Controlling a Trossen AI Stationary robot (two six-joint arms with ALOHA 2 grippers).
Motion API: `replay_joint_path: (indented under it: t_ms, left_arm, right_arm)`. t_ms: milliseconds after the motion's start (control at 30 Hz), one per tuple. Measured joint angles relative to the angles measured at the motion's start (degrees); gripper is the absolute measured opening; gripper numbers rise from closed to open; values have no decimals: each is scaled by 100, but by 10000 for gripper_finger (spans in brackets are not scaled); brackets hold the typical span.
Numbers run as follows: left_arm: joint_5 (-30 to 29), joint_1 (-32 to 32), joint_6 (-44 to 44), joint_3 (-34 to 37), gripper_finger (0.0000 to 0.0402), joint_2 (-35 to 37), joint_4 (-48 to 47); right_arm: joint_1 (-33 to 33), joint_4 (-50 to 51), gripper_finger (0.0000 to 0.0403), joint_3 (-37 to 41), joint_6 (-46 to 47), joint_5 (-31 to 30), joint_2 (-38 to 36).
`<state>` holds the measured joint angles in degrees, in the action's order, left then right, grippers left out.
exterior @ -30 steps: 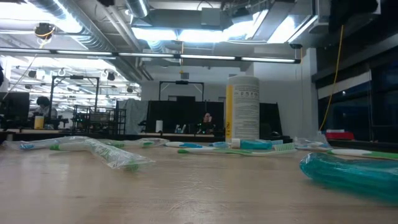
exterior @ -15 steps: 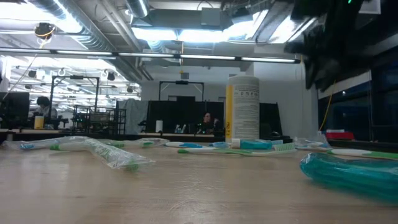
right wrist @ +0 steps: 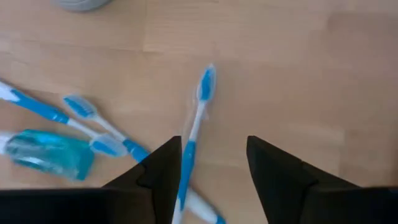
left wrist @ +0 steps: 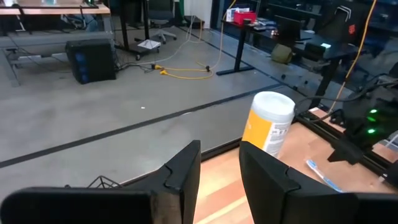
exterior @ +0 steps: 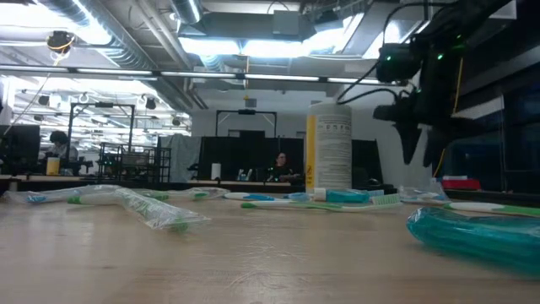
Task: Pick & Place toothbrushing station
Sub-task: Put the blue toothbrush into the right section of the black organizer
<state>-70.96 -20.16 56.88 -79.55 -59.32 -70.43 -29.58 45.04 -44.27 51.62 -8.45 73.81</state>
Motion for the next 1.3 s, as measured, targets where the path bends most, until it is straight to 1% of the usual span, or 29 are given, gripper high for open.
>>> replay_joint_path:
  t_ms: [133,333,600,833,1000,1167,1300]
  left_arm:
    - [-2,0,0,-2,107,20,84]
    - [10,0,-268,-2,107,68,441]
    - [24,0,-877,-2,107,95,1085]
    - [105,0,-1591,-7,107,113,1802]
    - [160,0,-1899,-7,107,113,2127]
    - [182,0,-2151,-7,107,113,2385]
    - [280,0,-2414,-7,107,110,2629]
  right_arm:
    - [0,-413,166,-4,-260,-16,364]
    - [0,-468,162,-4,-442,-155,706]
    - [-52,-800,162,-7,-635,-445,853]
    - [-135,-978,162,-7,-898,-469,1017]
    - [-147,-1057,162,-5,-913,-568,1017]
    - [-149,-1190,162,222,-882,-553,1017]
    - [-148,-1469,162,498,-750,-410,1017]
